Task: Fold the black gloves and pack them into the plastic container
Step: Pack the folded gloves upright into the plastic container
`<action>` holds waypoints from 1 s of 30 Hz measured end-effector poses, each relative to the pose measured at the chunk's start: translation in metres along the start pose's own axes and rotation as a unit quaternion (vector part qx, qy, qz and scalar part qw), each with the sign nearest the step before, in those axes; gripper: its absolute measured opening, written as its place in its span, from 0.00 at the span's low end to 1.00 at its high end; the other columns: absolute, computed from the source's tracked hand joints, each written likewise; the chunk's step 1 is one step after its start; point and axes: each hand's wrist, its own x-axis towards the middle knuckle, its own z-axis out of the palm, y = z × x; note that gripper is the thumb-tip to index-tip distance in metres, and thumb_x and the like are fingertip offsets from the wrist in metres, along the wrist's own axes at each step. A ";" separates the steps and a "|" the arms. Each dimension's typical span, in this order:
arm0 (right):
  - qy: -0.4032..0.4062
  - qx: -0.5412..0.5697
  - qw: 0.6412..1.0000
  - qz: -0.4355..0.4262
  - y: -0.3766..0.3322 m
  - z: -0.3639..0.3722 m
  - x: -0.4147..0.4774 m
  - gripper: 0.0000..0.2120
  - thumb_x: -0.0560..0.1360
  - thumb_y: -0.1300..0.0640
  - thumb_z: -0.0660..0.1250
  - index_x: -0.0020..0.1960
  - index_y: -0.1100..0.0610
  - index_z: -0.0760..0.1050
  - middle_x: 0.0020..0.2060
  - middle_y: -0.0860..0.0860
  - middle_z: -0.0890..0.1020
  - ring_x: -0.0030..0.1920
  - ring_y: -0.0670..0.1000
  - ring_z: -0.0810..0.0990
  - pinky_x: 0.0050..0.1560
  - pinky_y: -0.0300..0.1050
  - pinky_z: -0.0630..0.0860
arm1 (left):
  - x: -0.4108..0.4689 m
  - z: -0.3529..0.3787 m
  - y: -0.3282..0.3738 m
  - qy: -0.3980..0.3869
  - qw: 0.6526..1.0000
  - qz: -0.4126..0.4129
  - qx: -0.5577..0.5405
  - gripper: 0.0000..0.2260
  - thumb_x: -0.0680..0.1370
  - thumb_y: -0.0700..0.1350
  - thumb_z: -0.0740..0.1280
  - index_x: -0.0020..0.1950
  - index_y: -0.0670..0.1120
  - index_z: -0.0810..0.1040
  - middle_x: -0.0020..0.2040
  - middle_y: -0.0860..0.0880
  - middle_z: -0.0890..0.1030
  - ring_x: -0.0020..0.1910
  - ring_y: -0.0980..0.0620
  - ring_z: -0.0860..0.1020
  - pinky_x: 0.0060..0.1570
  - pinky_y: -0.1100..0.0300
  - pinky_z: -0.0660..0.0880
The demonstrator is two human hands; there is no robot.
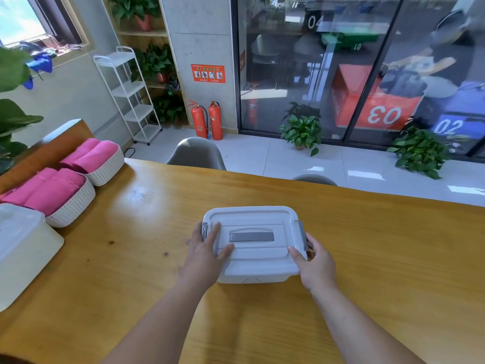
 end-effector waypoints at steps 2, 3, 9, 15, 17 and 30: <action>0.001 -0.022 1.000 -0.003 -0.001 -0.001 -0.001 0.32 0.76 0.42 0.77 0.78 0.42 0.72 0.67 0.42 0.81 0.64 0.46 0.80 0.62 0.51 0.81 | -0.001 -0.001 0.001 -0.003 1.000 0.001 0.004 0.35 0.78 0.75 0.62 0.83 0.71 0.55 0.84 0.64 0.41 0.84 0.53 0.51 0.73 0.44 0.71; 0.001 -0.035 0.999 -0.006 -0.002 -0.001 -0.001 0.31 0.77 0.41 0.76 0.78 0.41 0.71 0.66 0.42 0.81 0.63 0.46 0.80 0.61 0.50 0.81 | -0.001 -0.001 0.003 -0.005 1.000 0.003 0.003 0.35 0.78 0.74 0.63 0.83 0.70 0.56 0.85 0.63 0.41 0.85 0.53 0.51 0.74 0.45 0.70; -0.007 -0.080 0.997 -0.013 -0.003 -0.003 -0.002 0.31 0.78 0.38 0.72 0.79 0.40 0.69 0.69 0.43 0.80 0.66 0.48 0.79 0.62 0.53 0.81 | -0.002 -0.002 0.005 -0.015 1.000 0.000 0.005 0.36 0.79 0.73 0.63 0.84 0.69 0.55 0.85 0.61 0.41 0.85 0.52 0.50 0.74 0.46 0.70; -0.029 -0.146 0.989 -0.026 -0.010 0.003 -0.003 0.31 0.84 0.38 0.62 0.84 0.41 0.60 0.79 0.45 0.71 0.76 0.54 0.72 0.71 0.55 0.74 | 0.003 -0.002 0.008 0.019 0.990 0.054 0.132 0.35 0.83 0.70 0.57 0.86 0.64 0.47 0.86 0.53 0.35 0.86 0.47 0.37 0.84 0.44 0.50; -0.048 -0.170 0.984 -0.020 -0.016 0.005 0.006 0.30 0.85 0.40 0.60 0.85 0.40 0.55 0.81 0.46 0.68 0.77 0.56 0.71 0.70 0.56 0.75 | 0.007 -0.003 0.013 0.030 0.970 0.125 0.206 0.31 0.86 0.64 0.54 0.87 0.61 0.46 0.87 0.52 0.35 0.85 0.48 0.34 0.85 0.45 0.45; -0.079 -0.358 0.919 -0.142 -0.067 0.052 0.024 0.27 0.86 0.49 0.59 0.84 0.46 0.58 0.85 0.48 0.48 0.80 0.57 0.57 0.73 0.54 0.71 | 0.051 -0.029 -0.004 0.006 0.948 0.159 0.277 0.21 0.88 0.59 0.49 0.81 0.63 0.59 0.87 0.55 0.55 0.86 0.43 0.51 0.83 0.45 0.52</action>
